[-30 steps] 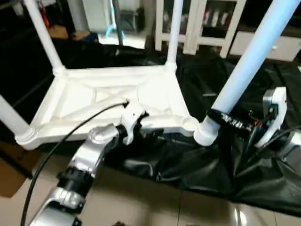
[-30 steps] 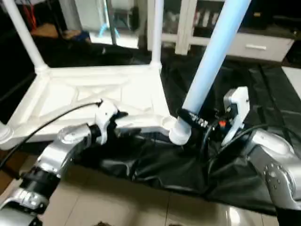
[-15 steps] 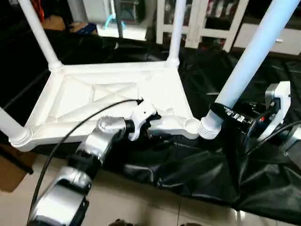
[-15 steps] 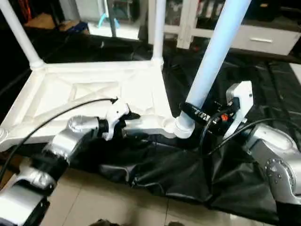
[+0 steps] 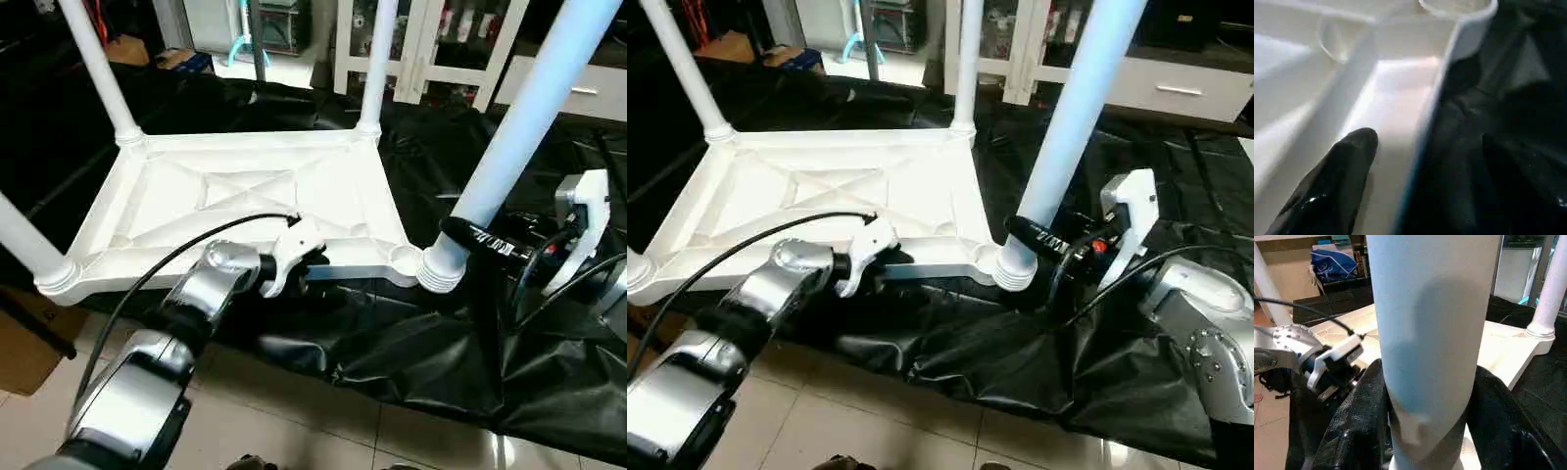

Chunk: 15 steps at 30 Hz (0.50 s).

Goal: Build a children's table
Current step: Insert table leg to table base

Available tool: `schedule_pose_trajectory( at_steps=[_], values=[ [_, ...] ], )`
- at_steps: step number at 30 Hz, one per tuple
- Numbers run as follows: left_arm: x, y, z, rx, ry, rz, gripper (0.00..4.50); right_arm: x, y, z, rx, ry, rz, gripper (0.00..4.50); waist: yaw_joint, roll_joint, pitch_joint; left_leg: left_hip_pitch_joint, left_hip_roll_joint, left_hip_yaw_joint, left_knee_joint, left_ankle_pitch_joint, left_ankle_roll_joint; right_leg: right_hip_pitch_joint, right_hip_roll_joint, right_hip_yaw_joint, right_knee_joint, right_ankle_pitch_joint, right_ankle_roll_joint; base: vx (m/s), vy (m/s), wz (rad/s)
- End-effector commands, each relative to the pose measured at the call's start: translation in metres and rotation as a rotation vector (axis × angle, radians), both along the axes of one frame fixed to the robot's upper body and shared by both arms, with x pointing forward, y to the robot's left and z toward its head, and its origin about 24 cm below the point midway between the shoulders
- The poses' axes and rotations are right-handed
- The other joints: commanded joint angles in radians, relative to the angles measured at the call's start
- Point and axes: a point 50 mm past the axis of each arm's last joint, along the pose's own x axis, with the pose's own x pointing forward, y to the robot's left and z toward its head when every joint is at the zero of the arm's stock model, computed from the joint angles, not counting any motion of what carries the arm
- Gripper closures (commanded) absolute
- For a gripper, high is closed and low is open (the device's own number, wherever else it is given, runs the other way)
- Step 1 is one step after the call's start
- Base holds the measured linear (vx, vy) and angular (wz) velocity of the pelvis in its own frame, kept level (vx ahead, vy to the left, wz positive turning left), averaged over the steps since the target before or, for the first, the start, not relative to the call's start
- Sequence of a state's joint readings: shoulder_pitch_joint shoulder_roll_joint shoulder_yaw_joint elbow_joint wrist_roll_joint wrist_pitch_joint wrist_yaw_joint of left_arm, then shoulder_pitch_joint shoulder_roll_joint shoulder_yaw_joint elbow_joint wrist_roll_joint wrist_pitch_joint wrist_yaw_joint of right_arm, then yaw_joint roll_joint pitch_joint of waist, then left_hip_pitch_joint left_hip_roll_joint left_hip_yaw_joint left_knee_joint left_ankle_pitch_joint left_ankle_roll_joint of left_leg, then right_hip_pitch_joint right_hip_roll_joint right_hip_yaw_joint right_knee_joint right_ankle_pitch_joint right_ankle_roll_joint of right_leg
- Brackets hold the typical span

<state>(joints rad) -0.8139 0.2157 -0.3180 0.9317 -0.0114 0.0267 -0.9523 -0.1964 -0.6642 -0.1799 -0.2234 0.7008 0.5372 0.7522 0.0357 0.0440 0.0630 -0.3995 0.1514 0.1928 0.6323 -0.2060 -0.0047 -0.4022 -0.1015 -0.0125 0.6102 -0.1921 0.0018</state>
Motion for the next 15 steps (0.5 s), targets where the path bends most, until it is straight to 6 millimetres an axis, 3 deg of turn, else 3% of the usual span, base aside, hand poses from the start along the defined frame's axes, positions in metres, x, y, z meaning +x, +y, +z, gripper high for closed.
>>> schedule_pose_trajectory(
  at_steps=[1,8,9,15],
  values=[
    [0.0038,-0.0008,0.0040,-0.006,-0.019,0.012,1.04,-0.0019,-0.0002,0.0058,-0.013,-0.022,0.008,2.66,0.002,-0.018,-0.075,0.033,0.067,-0.027,-0.085,-0.136,0.088,0.047,-0.046,0.017,-0.063,-0.045,-0.287,0.000,0.000,0.00],
    [0.0026,-0.0061,0.0055,-0.011,-0.023,-0.048,1.45,-0.0021,-0.0009,0.0045,-0.020,-0.015,0.015,2.66,0.001,-0.020,-0.076,0.031,0.068,-0.021,-0.085,-0.133,0.106,0.044,-0.050,0.014,-0.064,-0.054,-0.276,0.000,0.000,0.00],
    [0.0023,-0.0066,0.0050,-0.001,-0.028,-0.058,1.69,-0.0022,-0.0009,0.0046,-0.020,-0.015,0.016,2.66,0.001,-0.020,-0.076,0.030,0.068,-0.021,-0.085,-0.134,0.107,0.044,-0.050,0.013,-0.065,-0.057,-0.274,0.000,0.000,0.00],
    [0.0032,-0.0101,0.0028,0.038,-0.052,-0.075,2.16,-0.0019,-0.0014,0.0051,-0.022,-0.016,0.018,2.66,0.002,-0.019,-0.076,0.030,0.068,-0.022,-0.085,-0.130,0.108,0.044,-0.051,0.013,-0.065,-0.051,-0.272,0.000,0.000,0.00]
  ],
)
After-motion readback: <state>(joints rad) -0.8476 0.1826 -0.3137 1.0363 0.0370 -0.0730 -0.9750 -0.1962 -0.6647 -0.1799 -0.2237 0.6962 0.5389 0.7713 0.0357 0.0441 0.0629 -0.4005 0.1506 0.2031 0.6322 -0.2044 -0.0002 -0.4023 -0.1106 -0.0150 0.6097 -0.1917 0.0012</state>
